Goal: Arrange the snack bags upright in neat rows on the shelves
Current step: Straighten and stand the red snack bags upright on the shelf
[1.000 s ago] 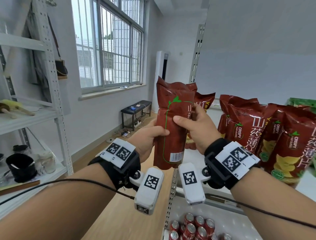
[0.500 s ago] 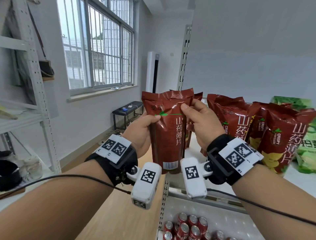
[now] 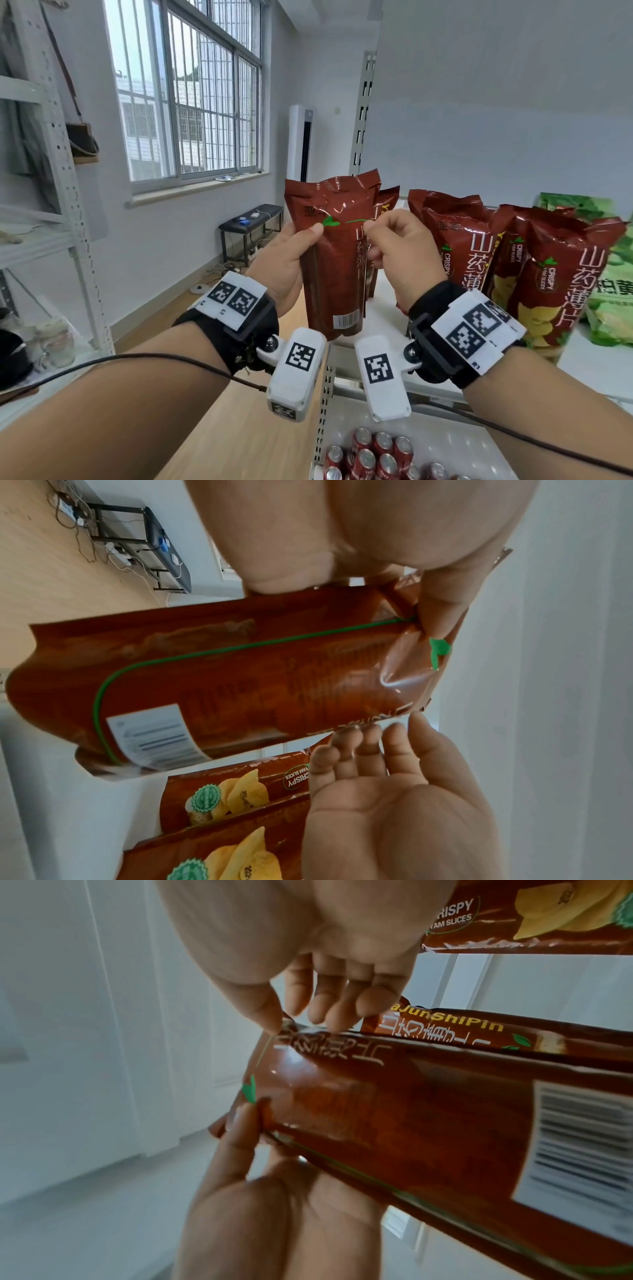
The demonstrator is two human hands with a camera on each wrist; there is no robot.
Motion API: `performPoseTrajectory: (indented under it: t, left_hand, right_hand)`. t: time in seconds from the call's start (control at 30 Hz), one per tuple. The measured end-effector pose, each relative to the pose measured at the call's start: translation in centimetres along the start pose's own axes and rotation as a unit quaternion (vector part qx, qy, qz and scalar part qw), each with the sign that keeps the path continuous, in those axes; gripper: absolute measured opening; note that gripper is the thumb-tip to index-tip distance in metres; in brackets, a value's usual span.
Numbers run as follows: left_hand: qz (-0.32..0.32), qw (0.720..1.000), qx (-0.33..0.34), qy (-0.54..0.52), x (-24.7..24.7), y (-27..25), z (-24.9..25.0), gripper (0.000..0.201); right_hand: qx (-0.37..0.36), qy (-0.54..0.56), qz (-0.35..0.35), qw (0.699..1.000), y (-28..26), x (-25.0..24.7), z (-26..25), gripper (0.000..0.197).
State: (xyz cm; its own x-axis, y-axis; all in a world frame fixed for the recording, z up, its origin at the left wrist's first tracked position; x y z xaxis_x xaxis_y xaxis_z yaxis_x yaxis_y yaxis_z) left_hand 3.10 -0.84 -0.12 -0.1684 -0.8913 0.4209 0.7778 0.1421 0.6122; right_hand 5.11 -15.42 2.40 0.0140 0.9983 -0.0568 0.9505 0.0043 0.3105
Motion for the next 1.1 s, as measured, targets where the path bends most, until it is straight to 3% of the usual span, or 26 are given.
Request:
performPoseTrajectory:
  t: [0.1, 0.2, 0.27, 0.33, 0.37, 0.5, 0.57, 0.67, 0.73, 0.9, 1.1]
  left_hand:
    - [-0.049, 0.999, 0.000, 0.019, 0.1, -0.1, -0.1, 0.046]
    - [-0.084, 0.994, -0.028, 0.069, 0.0, -0.3, -0.2, 0.058]
    - [-0.070, 0.994, -0.036, 0.082, -0.2, -0.2, -0.3, 0.051]
    - [-0.043, 0.990, -0.037, 0.127, -0.7, 0.0, -0.6, 0.019]
    - [-0.037, 0.985, -0.043, 0.165, -1.0, 0.1, -0.8, 0.020]
    - [-0.119, 0.954, -0.121, 0.249, -1.4, -0.4, -3.0, 0.070]
    - [-0.144, 0.946, -0.134, 0.256, -1.2, -0.6, -3.8, 0.071]
    - [-0.129, 0.944, -0.129, 0.274, -1.2, -0.2, -4.8, 0.065]
    - [-0.111, 0.948, -0.127, 0.271, -1.2, 0.0, -5.2, 0.062]
    - [-0.098, 0.945, -0.125, 0.285, -1.4, 0.9, -6.1, 0.064]
    - [-0.097, 0.947, -0.135, 0.273, -0.7, 1.4, -7.2, 0.071]
  right_hand:
    - [-0.029, -0.043, -0.059, 0.997, -1.0, 0.9, -0.3, 0.011]
    - [-0.010, -0.089, -0.098, 0.991, -1.0, 1.5, 0.1, 0.043]
    - [0.016, -0.084, -0.074, 0.994, -0.4, 1.3, 0.9, 0.057]
    - [0.038, -0.050, -0.038, 0.997, 0.1, 0.8, 1.7, 0.056]
    - [0.052, -0.030, -0.031, 0.998, 0.3, 0.7, 2.0, 0.056]
    - [0.083, 0.012, -0.047, 0.995, 0.7, 0.4, 3.1, 0.049]
    - [0.087, 0.028, -0.068, 0.994, 0.7, 0.3, 3.2, 0.043]
    - [0.096, 0.028, -0.091, 0.991, 0.7, 0.0, 3.1, 0.039]
    - [0.103, 0.009, -0.082, 0.991, 0.6, -0.6, 3.2, 0.039]
    - [0.104, -0.056, -0.029, 0.993, -0.4, -2.4, 3.4, 0.060]
    - [0.071, -0.098, 0.075, 0.990, -2.0, -5.7, 1.7, 0.033]
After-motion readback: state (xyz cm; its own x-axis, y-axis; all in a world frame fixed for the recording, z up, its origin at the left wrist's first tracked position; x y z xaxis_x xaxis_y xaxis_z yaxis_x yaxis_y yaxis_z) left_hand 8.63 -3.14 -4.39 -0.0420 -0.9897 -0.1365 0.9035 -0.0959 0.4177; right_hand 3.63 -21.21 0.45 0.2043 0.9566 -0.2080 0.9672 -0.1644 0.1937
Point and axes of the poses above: each hand's wrist, its own y-axis towards the middle knuckle, its own x-axis out of the palm, z = x × y, the point moved 6 cm from there along y, towards the middle knuckle, and after that the axes turned 15 degrees about x, right-handed, at the moved point
